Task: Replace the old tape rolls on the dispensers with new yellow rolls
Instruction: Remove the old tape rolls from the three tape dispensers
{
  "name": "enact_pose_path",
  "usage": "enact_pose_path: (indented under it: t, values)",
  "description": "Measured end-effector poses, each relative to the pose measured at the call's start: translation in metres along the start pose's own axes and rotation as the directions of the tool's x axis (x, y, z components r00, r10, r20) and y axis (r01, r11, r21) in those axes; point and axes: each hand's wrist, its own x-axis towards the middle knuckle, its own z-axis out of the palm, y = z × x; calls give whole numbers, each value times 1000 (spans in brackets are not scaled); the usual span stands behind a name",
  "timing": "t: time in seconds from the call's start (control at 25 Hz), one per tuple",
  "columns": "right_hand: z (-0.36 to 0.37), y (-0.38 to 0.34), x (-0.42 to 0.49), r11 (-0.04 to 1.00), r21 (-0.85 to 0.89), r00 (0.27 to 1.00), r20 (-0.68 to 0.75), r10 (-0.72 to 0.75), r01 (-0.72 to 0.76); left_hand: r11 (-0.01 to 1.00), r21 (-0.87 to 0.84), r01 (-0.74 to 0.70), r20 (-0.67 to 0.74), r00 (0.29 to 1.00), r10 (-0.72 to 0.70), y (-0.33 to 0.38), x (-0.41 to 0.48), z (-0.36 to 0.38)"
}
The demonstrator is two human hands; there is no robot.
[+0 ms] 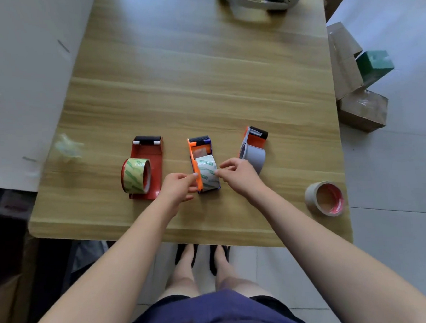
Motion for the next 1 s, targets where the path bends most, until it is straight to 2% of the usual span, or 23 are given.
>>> enact_pose_path:
  t: [0.32,0.44,0.64,0.72,0.8,0.88,1.0]
  values:
    - [11,0,-4,996,86,999,21,27,-29,997,-32,-74,-10,997,73,7,-2,9]
    - [4,-1,-9,970,239,997,65,35,-50,990,-55,-133,25,991,134,17,-10,7]
    - [-10,9,-9,851,511,963,268,-21,-124,971,-97,-220,87,970,228,27,-27,0]
    - [-12,9,-10,876,476,962,266,-62,-75,968,-82,-239,89,965,246,31,-34,-2]
    - [-14,8,-12,915,403,978,177,-113,32,965,-64,-253,80,963,257,36,-40,-4]
    - [-19,4,-13,907,404,973,137,-186,117,962,-74,-262,86,959,268,42,-47,-5]
    - [-33,-5,-20,844,522,917,263,-299,126,953,-75,-293,128,945,300,51,-60,-1]
